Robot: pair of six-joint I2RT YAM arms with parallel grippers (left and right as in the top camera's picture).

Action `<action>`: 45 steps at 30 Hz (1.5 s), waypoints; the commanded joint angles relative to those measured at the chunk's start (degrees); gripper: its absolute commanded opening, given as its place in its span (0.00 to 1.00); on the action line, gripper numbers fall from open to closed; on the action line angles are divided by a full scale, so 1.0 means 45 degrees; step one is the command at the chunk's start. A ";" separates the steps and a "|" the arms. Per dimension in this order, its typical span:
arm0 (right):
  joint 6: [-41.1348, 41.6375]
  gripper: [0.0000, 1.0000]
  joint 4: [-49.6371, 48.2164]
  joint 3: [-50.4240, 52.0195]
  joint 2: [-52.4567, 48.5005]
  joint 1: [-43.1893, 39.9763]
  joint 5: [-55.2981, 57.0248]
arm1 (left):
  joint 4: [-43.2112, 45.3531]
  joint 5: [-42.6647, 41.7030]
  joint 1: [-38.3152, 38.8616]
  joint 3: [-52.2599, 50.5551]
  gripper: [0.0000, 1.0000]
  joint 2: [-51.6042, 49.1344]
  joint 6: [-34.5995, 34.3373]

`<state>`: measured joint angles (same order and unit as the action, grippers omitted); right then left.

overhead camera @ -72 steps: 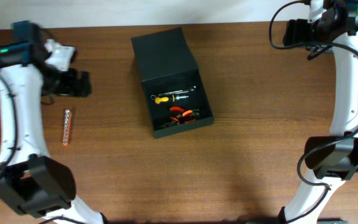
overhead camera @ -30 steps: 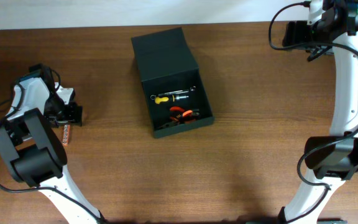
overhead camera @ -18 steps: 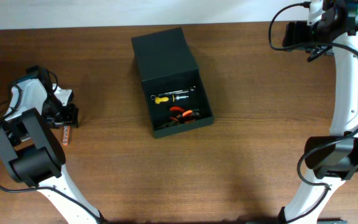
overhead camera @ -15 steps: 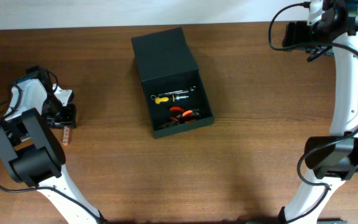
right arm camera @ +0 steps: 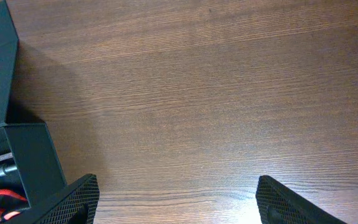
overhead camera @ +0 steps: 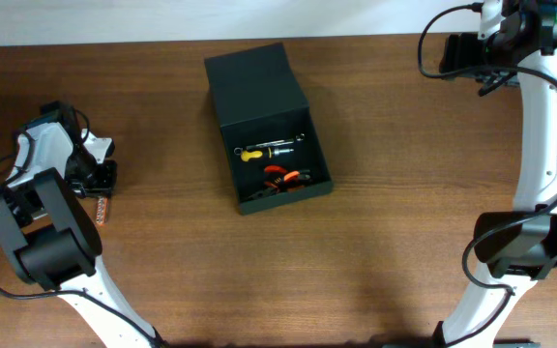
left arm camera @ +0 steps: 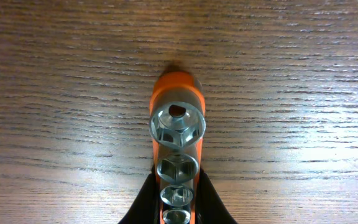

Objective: Pack container
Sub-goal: 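Lower the left gripper and grasp the orange socket rail, then carry the socket rail into the black box and release it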

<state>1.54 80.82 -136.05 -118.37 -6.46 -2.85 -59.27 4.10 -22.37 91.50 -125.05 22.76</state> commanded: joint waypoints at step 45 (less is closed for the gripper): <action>0.0816 0.89 0.0010 0.0029 -0.0019 -0.1710 -0.0665 | -0.3643 -0.0607 1.0807 0.8699 0.02 -0.0661 0.5780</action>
<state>3.95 80.82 -136.05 -118.37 -11.57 -3.57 -76.60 1.72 26.61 132.90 -126.21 44.12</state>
